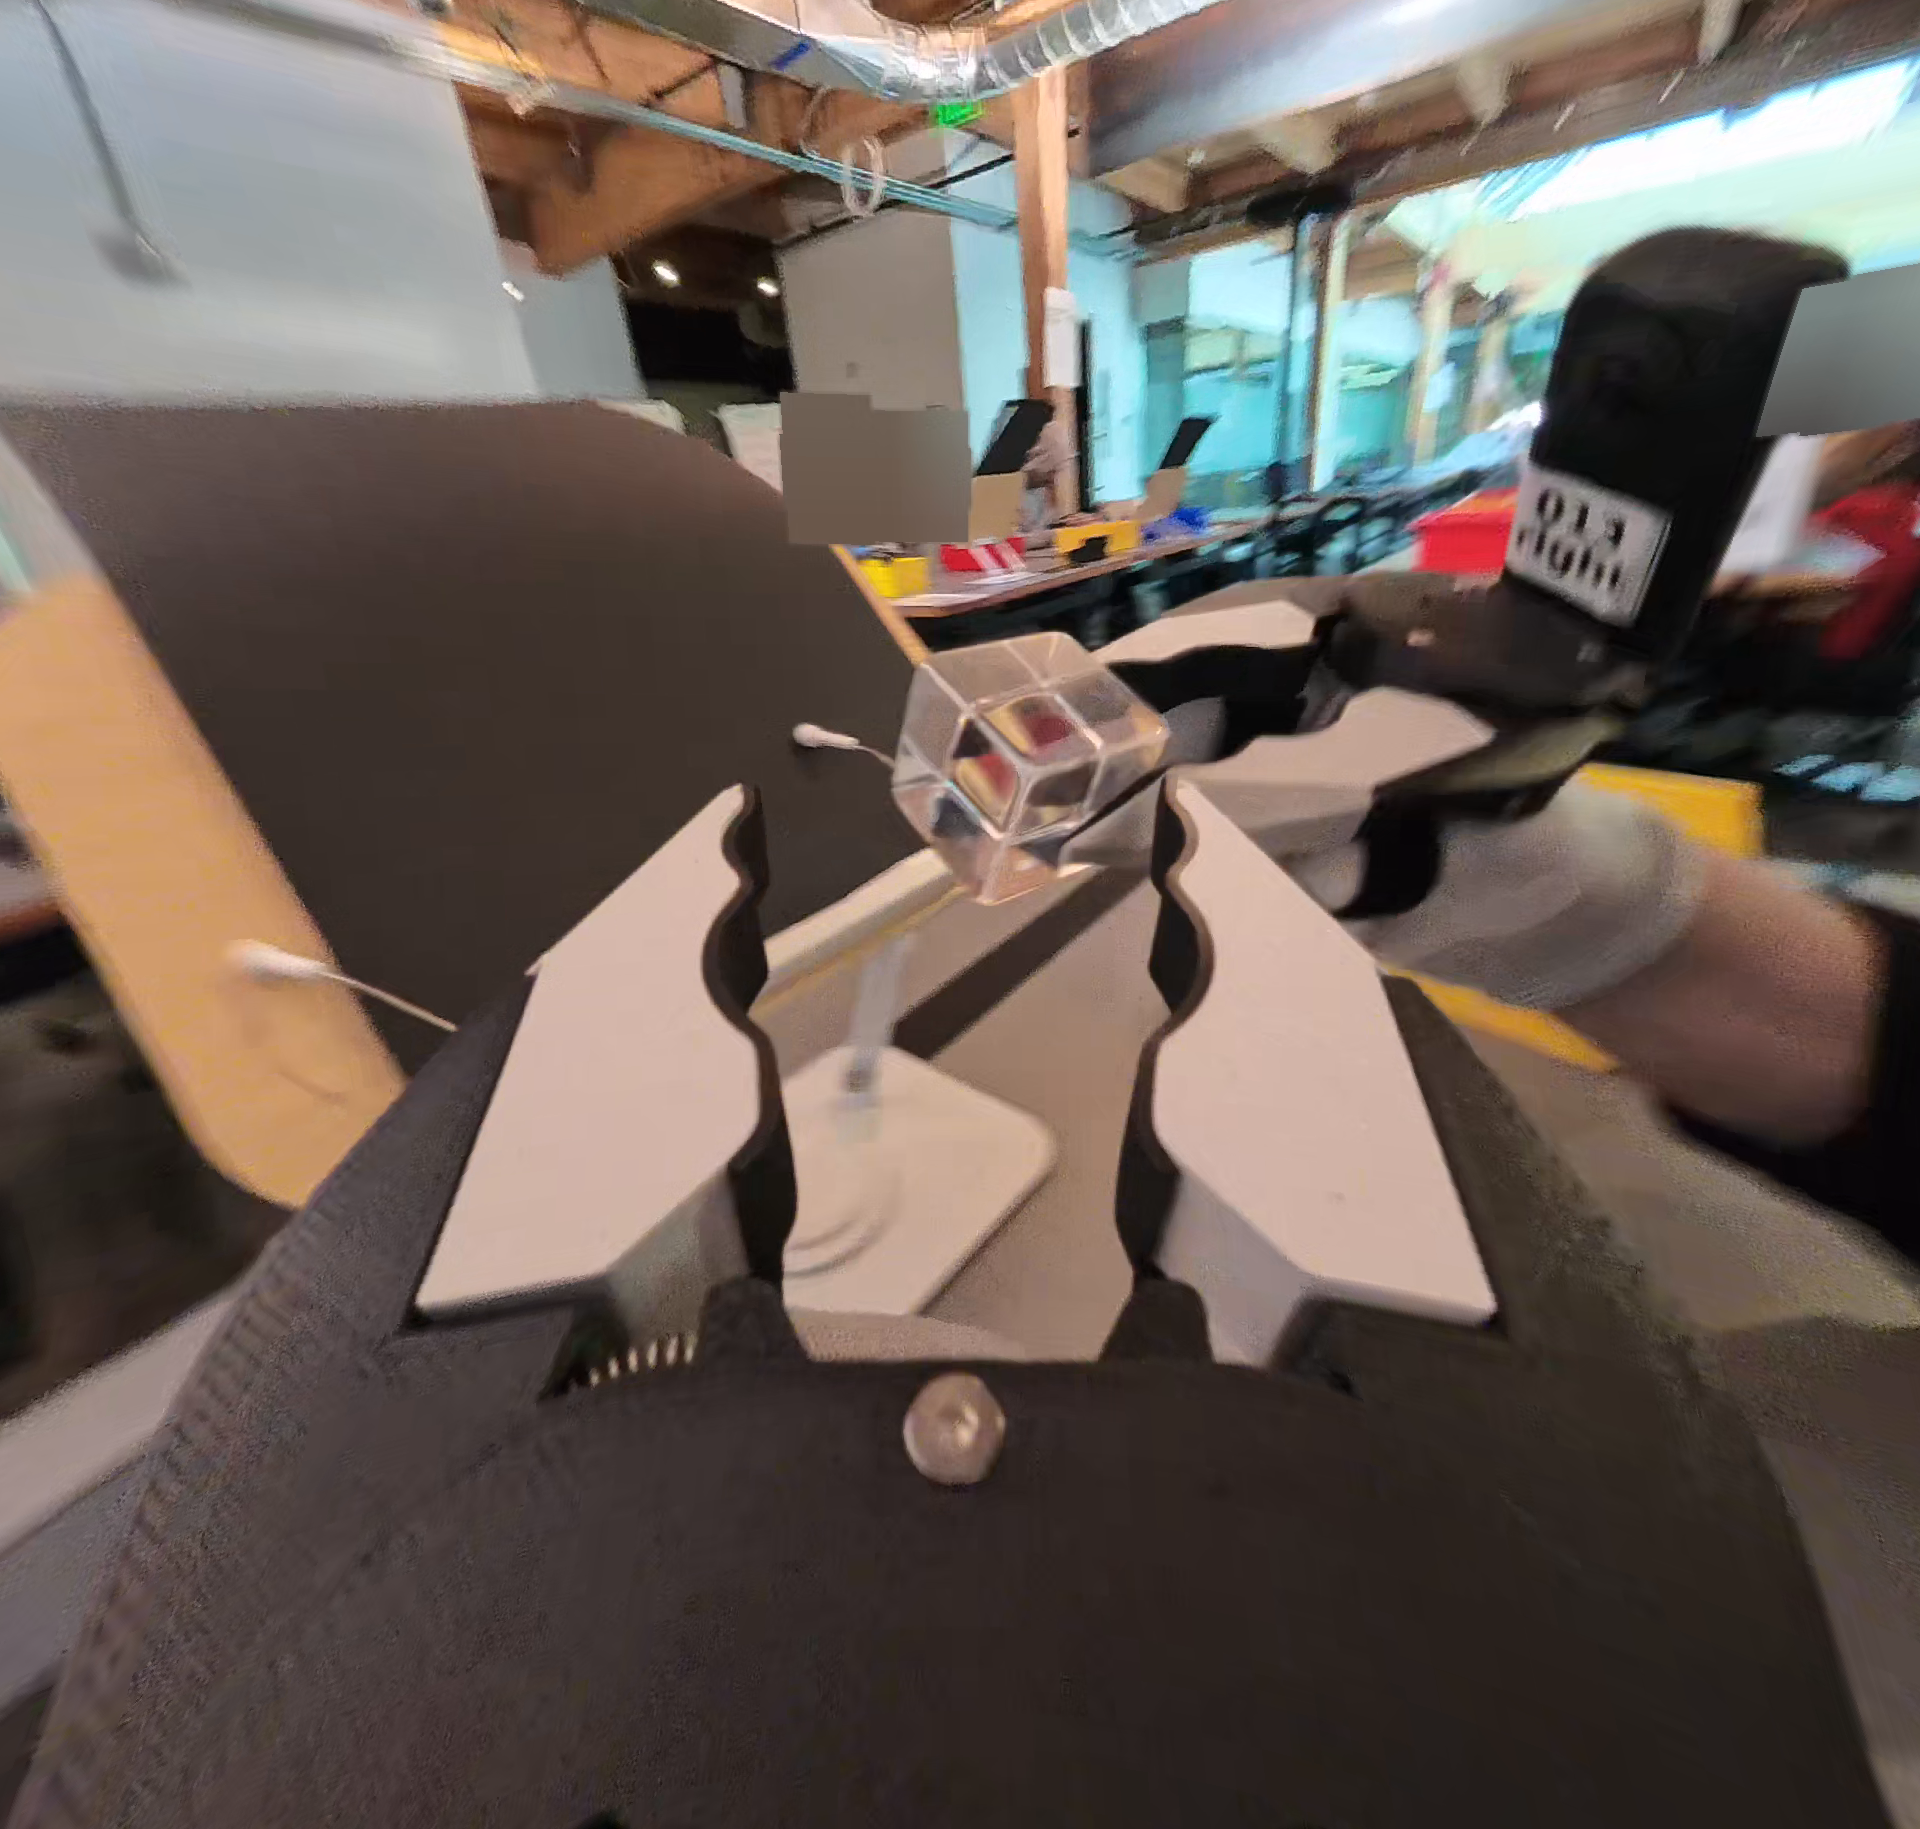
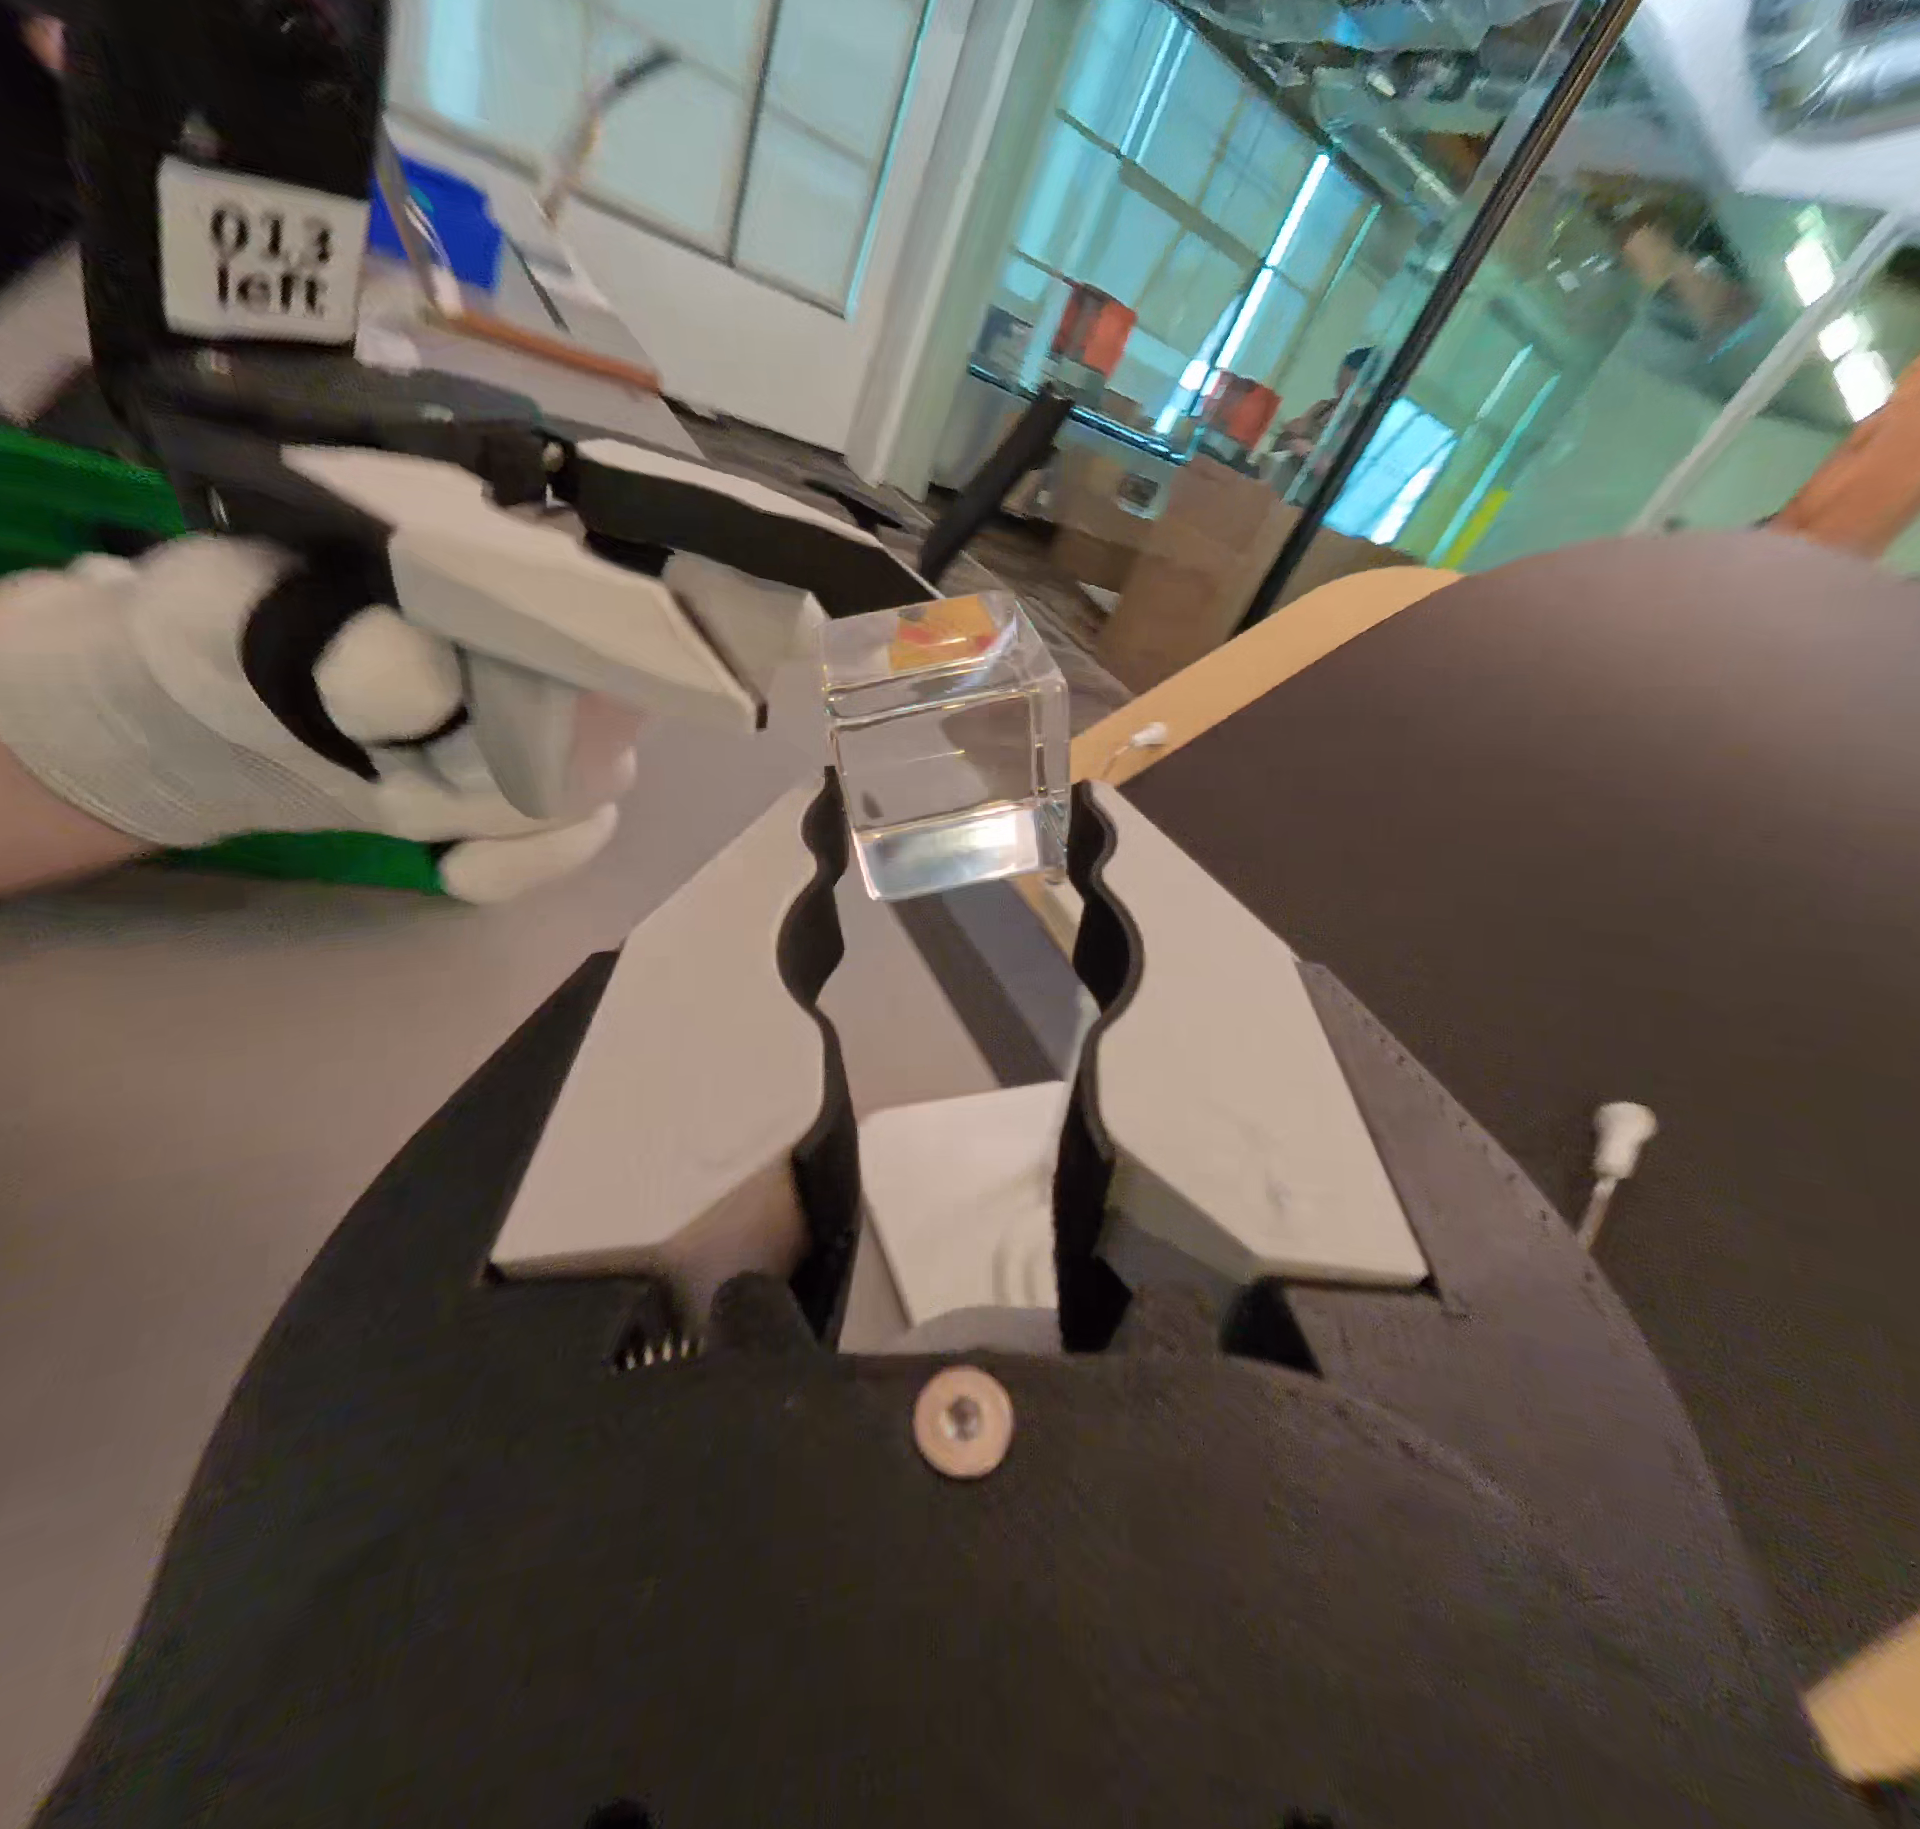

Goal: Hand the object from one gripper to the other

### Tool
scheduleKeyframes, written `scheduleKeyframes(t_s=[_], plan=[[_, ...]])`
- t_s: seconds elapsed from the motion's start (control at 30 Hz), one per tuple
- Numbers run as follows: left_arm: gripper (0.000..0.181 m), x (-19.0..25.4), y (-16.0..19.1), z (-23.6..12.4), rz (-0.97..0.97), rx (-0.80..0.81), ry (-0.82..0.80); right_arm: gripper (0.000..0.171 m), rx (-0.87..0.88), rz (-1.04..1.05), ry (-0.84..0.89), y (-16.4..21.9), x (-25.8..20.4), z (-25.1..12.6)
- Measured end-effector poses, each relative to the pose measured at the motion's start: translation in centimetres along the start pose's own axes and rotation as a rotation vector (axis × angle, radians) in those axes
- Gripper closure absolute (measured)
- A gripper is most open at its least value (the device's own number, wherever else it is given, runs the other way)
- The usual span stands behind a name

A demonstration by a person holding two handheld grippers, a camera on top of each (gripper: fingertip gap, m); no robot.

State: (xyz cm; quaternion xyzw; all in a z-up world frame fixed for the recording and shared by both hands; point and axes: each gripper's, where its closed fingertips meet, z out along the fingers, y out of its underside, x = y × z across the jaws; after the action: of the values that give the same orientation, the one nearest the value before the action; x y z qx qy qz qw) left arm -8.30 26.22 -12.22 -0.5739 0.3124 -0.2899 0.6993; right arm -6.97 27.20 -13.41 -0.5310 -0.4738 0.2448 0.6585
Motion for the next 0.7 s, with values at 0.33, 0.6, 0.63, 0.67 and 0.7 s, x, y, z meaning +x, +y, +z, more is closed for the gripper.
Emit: scheduleKeyframes(t_s=[0.33, 0.6, 0.63, 0.67, 0.7], plan=[[0.108, 1.0, 1.1, 0.4, 0.943, -0.060, -0.302, 0.131, 0.056, 0.467, -0.316, 0.5, -0.9, -1.4], [0.121, 3.2, 3.1, 1.8, 1.161, -0.097, -0.281, 0.131, -0.112, 0.543, -0.514, 2.7, -3.5, -2.8], [0.126, 3.5, 3.4, 1.9, 1.171, -0.100, -0.265, 0.131, -0.118, 0.556, -0.548, 2.7, -4.0, -3.0], [0.133, 3.9, 3.8, 2.0, 1.181, -0.106, -0.243, 0.131, -0.120, 0.563, -0.570, 2.7, -4.2, -3.2], [0.136, 4.2, 3.9, 2.0, 1.195, -0.101, -0.245, 0.131, -0.121, 0.574, -0.579, 2.7, -4.3, -3.3]])
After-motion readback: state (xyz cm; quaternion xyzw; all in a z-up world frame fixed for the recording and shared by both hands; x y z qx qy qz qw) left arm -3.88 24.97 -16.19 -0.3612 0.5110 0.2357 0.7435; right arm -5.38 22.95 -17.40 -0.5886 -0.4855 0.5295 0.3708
